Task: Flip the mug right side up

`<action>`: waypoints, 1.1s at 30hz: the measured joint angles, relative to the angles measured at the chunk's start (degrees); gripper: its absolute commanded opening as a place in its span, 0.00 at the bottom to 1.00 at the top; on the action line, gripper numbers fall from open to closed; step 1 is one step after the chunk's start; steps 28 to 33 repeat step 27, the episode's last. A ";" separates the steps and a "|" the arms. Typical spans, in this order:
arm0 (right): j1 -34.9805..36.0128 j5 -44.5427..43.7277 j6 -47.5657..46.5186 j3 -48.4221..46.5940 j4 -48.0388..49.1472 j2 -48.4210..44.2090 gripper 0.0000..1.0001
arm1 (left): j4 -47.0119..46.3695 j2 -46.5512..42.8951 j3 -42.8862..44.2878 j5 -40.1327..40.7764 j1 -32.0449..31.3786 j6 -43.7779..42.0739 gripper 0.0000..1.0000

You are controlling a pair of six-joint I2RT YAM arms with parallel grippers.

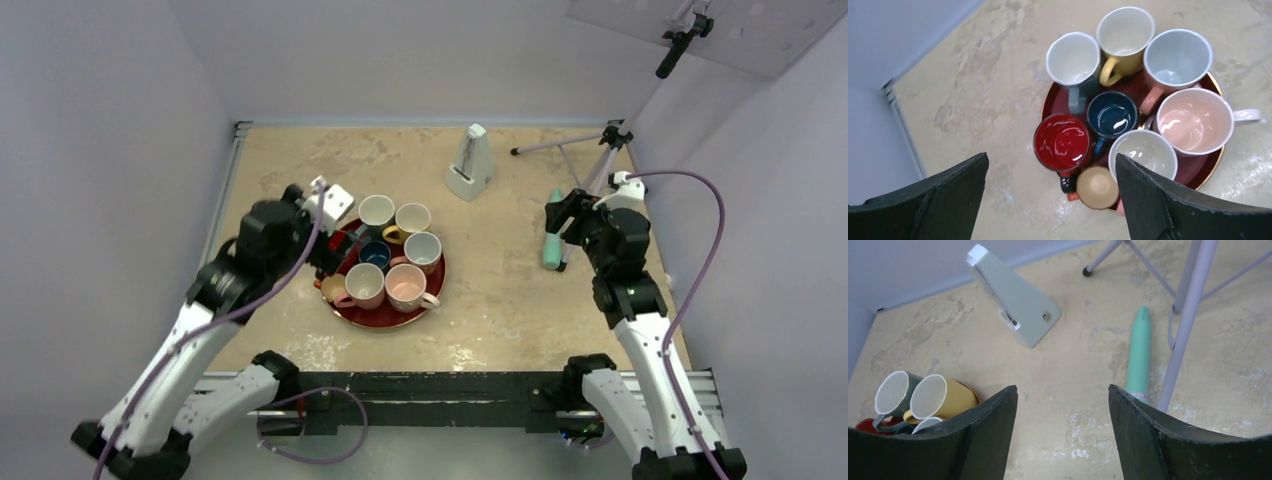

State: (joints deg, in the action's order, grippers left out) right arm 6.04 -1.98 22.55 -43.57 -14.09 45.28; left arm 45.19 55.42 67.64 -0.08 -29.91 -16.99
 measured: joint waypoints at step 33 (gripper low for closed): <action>0.00 -9.40 -15.52 29.83 42.62 -9.18 0.84 | -39.12 -31.76 -57.00 34.40 6.56 19.56 0.88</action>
